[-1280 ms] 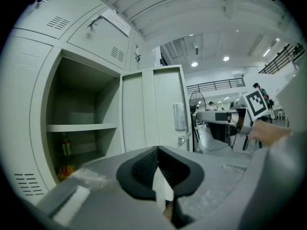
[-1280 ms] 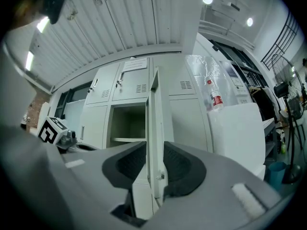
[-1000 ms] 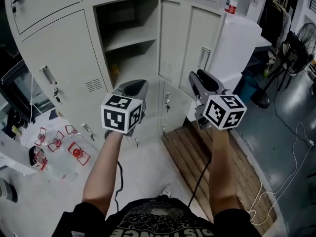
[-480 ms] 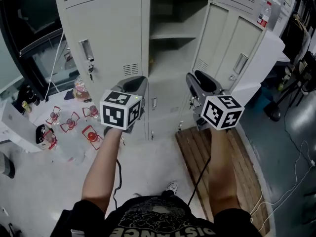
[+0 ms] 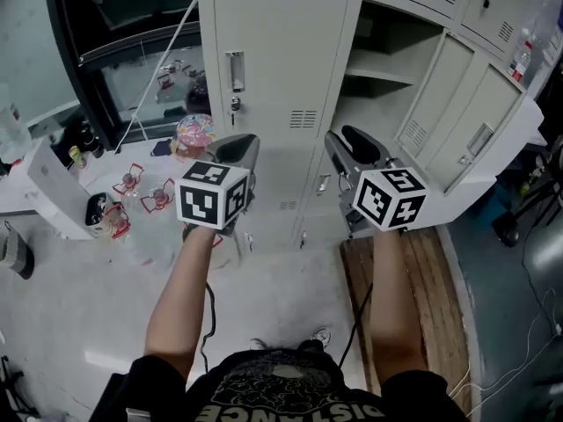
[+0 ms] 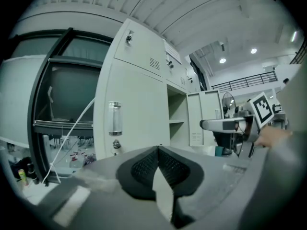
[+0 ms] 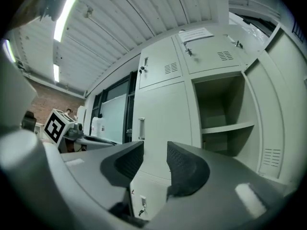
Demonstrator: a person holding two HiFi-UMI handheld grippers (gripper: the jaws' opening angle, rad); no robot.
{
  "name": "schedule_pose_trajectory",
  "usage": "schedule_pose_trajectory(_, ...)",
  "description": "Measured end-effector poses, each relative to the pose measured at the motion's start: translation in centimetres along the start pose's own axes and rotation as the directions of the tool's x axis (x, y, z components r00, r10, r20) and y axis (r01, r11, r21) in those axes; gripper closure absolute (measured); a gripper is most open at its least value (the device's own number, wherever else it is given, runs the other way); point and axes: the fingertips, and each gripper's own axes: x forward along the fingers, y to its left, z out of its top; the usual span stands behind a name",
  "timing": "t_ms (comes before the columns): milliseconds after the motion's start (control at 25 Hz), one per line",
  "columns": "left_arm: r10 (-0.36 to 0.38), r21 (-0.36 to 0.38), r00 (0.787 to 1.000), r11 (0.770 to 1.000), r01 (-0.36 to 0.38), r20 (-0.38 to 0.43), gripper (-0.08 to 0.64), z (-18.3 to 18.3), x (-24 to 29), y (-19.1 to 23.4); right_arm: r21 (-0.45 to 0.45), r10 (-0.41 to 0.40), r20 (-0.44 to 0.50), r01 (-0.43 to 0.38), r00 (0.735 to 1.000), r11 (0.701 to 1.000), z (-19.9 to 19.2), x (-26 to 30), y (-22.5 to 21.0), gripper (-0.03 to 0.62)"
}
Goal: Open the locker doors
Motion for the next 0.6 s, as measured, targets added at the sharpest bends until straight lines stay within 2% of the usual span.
schedule_pose_trajectory(320,0.115,-0.016,0.993,0.993,-0.115,0.005,0.555,-0.7,-5.7,6.7,-0.006,0.136,-0.024,-0.136,0.99,0.991,-0.9,6.4,7.7,0.436)
schedule_pose_trajectory(600,0.195,-0.031,0.981,0.98,-0.195,0.007,0.555,-1.0,-8.4,10.8,-0.013,0.231,-0.047,-0.232,0.972,0.973,-1.1,11.4,11.9,0.419)
